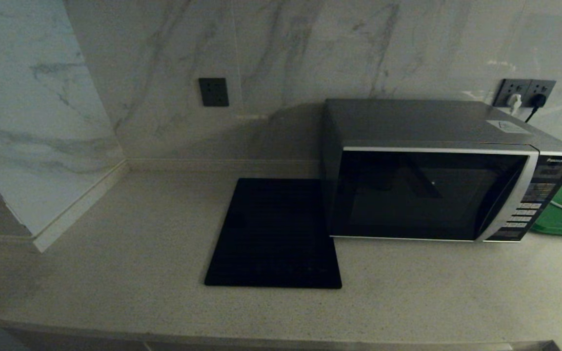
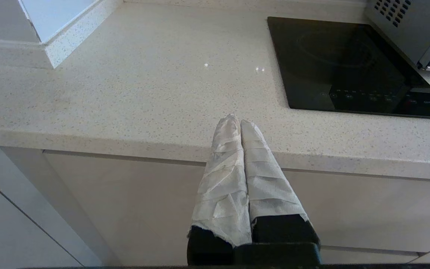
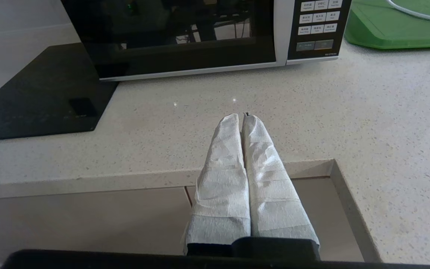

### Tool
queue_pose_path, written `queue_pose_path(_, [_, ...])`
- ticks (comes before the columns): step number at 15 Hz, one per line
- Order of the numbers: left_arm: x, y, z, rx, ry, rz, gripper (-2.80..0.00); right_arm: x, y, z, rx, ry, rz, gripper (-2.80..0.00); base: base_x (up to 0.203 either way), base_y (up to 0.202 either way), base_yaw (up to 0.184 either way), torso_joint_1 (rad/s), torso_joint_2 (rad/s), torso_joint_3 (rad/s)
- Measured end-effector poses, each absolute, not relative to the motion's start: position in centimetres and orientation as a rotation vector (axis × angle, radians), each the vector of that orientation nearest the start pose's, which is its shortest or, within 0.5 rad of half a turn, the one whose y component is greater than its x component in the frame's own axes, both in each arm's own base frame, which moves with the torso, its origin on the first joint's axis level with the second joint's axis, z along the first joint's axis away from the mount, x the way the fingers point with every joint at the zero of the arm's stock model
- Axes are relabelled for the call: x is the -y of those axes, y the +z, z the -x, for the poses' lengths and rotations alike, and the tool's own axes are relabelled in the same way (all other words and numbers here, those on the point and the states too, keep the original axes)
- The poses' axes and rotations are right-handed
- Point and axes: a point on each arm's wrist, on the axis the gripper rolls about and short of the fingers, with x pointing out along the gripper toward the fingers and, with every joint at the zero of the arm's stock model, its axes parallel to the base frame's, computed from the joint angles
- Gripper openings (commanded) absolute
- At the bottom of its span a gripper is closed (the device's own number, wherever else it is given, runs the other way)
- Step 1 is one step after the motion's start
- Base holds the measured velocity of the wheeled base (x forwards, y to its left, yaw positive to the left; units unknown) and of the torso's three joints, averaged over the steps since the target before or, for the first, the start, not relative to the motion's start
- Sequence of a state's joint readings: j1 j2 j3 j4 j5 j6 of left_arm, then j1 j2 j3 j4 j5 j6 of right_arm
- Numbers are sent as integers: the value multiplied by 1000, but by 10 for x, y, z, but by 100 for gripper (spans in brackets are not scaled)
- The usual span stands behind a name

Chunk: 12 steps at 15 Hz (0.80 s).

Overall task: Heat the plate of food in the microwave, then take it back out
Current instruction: Open the microwave oven

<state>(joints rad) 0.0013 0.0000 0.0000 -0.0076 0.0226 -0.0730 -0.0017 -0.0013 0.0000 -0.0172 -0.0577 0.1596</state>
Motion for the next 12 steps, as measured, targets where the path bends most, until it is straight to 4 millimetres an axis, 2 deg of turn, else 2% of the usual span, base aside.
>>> queue_pose_path(12, [0, 76, 23, 8, 24, 73, -280, 1, 76, 23, 15, -58, -152, -280, 0, 0, 0, 0, 0, 0])
